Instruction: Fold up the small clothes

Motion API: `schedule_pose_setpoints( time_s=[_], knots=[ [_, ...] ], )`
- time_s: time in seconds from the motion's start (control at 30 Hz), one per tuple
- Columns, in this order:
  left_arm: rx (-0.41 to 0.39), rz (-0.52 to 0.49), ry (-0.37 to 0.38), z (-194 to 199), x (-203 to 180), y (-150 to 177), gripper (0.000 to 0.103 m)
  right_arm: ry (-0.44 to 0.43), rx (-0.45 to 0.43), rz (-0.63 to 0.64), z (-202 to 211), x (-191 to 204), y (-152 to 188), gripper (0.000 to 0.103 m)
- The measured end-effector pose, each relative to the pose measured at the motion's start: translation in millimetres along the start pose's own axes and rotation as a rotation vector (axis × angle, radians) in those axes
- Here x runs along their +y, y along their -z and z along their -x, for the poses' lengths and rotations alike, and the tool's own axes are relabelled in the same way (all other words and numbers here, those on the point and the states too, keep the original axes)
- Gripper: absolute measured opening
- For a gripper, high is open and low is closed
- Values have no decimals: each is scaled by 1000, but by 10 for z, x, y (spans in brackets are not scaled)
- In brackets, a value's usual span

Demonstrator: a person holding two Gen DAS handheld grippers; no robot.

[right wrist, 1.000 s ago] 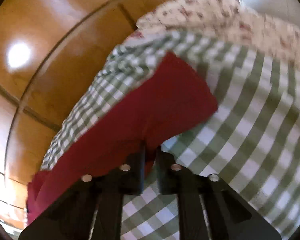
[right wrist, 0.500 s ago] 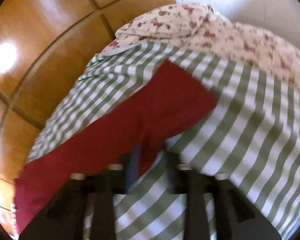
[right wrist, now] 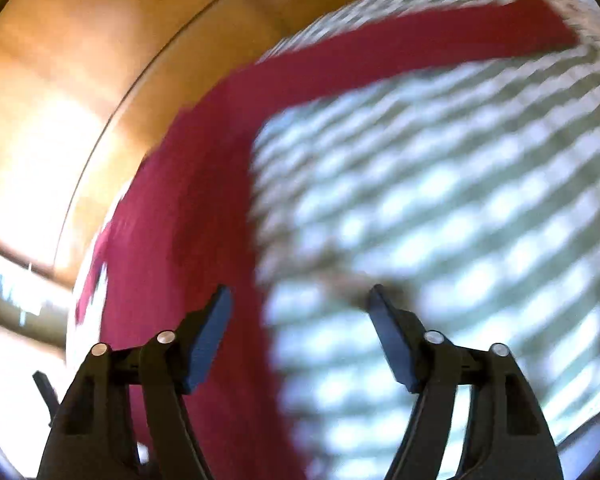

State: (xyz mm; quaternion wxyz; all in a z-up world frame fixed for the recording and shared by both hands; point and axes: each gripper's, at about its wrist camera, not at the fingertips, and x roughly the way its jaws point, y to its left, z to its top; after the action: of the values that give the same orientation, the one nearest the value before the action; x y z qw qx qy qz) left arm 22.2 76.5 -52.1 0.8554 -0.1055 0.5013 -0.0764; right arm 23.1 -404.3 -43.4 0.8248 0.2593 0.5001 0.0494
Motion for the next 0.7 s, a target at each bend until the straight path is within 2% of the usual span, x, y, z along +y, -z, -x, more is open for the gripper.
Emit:
schedule_pose_setpoints(
  time_s=[0.03, 0.07, 0.13, 0.2, 0.37, 0.5, 0.57, 0.63, 0.67, 0.7],
  knots=[
    [7, -24, 11, -10, -39, 48, 59, 13, 21, 39, -27, 106, 120, 44],
    [15, -35, 18, -26, -67, 81, 53, 24, 34, 70, -47, 194, 230, 39],
    [14, -74, 31, -46, -129, 122, 26, 42, 51, 109, -83, 318, 376, 19],
    [16, -97, 52, -12, -170, 130, 6, 69, 49, 129, -79, 402, 427, 9],
    [-42, -111, 54, 301, -38, 138, 5, 66, 1, 207, 196, 567, 469, 7],
    [24, -113, 29, 195, 46, 312, 5, 107, 94, 230, 120, 438, 703, 7],
    [36, -109, 25, 153, 45, 325, 7, 114, 104, 220, 67, 404, 761, 7],
    [27, -90, 36, 200, 46, 264, 20, 83, 90, 198, 101, 389, 729, 7],
    [-5, -86, 24, 264, 41, 199, 28, 72, 78, 195, 132, 383, 688, 7],
    [-39, -87, 18, 324, 28, 134, 42, 68, 58, 197, 182, 366, 634, 12]
  ],
)
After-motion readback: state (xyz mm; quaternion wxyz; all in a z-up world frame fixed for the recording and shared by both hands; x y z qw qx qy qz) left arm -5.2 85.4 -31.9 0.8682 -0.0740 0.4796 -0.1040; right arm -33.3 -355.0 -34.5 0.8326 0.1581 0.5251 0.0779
